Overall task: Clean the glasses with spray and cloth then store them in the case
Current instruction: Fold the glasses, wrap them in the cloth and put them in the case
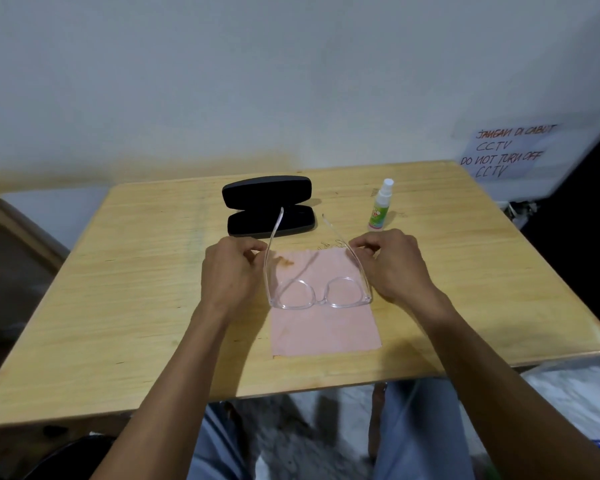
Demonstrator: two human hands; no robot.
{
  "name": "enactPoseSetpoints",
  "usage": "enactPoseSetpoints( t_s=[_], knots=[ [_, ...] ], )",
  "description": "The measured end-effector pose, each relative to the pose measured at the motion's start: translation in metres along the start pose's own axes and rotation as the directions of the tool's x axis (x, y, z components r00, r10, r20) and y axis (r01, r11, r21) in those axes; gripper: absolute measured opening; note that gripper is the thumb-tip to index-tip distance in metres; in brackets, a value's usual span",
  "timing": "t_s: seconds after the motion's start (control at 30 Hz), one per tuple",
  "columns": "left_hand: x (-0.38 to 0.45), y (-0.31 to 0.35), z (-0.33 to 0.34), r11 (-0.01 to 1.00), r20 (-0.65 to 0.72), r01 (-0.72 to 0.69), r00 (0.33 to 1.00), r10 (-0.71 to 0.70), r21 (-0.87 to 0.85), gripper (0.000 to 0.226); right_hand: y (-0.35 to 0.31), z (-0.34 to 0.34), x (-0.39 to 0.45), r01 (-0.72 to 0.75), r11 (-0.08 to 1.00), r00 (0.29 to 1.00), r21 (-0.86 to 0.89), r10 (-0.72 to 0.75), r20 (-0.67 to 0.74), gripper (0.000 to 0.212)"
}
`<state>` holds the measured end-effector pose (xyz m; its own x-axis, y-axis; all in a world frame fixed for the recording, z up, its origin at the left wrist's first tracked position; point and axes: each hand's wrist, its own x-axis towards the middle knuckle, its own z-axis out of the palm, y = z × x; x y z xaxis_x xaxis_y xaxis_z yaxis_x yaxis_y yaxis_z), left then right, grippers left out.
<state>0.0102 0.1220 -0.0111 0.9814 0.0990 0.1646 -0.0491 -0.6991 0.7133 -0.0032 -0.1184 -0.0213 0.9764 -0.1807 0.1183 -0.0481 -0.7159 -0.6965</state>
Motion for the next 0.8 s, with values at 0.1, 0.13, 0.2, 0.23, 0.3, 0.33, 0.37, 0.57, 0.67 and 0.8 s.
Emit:
enactPoseSetpoints(
  t_s=[0.1, 0.13, 0.2, 0.23, 0.3, 0.33, 0.37, 0.57, 0.67, 0.8],
  knots=[
    [0.011, -0.003, 0.008, 0.999, 0.067, 0.038, 0.997, -0.040, 0.036, 0.003, -0.001, 0.009, 0.009, -0.030, 0.995, 0.999, -0.096, 0.034, 0.031, 0.015],
    [0.013, -0.004, 0.010, 0.998, 0.087, 0.043, 0.995, -0.047, 0.049, 0.006, -0.001, 0.010, 0.010, -0.039, 0.993, 0.998, -0.110, 0.043, 0.035, 0.015],
    [0.015, -0.007, 0.012, 0.998, 0.113, 0.033, 0.993, -0.039, 0.054, 0.007, -0.001, 0.012, 0.010, -0.057, 0.990, 0.998, -0.127, 0.062, 0.033, 0.012],
    [0.016, -0.008, 0.012, 0.998, 0.121, 0.017, 0.992, -0.024, 0.056, 0.004, -0.001, 0.013, 0.010, -0.064, 0.989, 0.997, -0.131, 0.069, 0.031, 0.011],
    [0.018, -0.011, 0.013, 0.997, 0.137, -0.032, 0.990, 0.021, 0.074, 0.007, -0.002, 0.012, 0.011, -0.072, 0.989, 0.997, -0.129, 0.077, 0.029, 0.013],
    [0.019, -0.012, 0.014, 0.994, 0.145, -0.058, 0.988, 0.045, 0.090, 0.008, -0.003, 0.012, 0.011, -0.074, 0.989, 0.996, -0.129, 0.079, 0.033, 0.016],
    [0.020, -0.014, 0.014, 0.991, 0.152, -0.082, 0.986, 0.066, 0.105, 0.009, -0.004, 0.012, 0.011, -0.075, 0.988, 0.996, -0.132, 0.081, 0.040, 0.017],
    [0.016, -0.007, 0.007, 0.999, 0.140, -0.040, 0.989, 0.039, 0.007, 0.010, -0.007, 0.001, 0.008, -0.053, 0.999, 0.996, 0.003, 0.052, 0.074, 0.013],
    [0.009, -0.007, -0.005, 0.976, 0.231, 0.118, 0.970, -0.073, -0.186, 0.013, -0.004, -0.015, 0.001, -0.032, 0.983, 0.988, 0.180, 0.004, 0.155, 0.012],
    [0.003, -0.012, -0.022, 0.952, 0.391, 0.154, 0.919, -0.039, -0.266, 0.017, 0.005, -0.029, -0.007, -0.045, 0.957, 0.951, 0.288, -0.048, 0.306, 0.011]
  ],
)
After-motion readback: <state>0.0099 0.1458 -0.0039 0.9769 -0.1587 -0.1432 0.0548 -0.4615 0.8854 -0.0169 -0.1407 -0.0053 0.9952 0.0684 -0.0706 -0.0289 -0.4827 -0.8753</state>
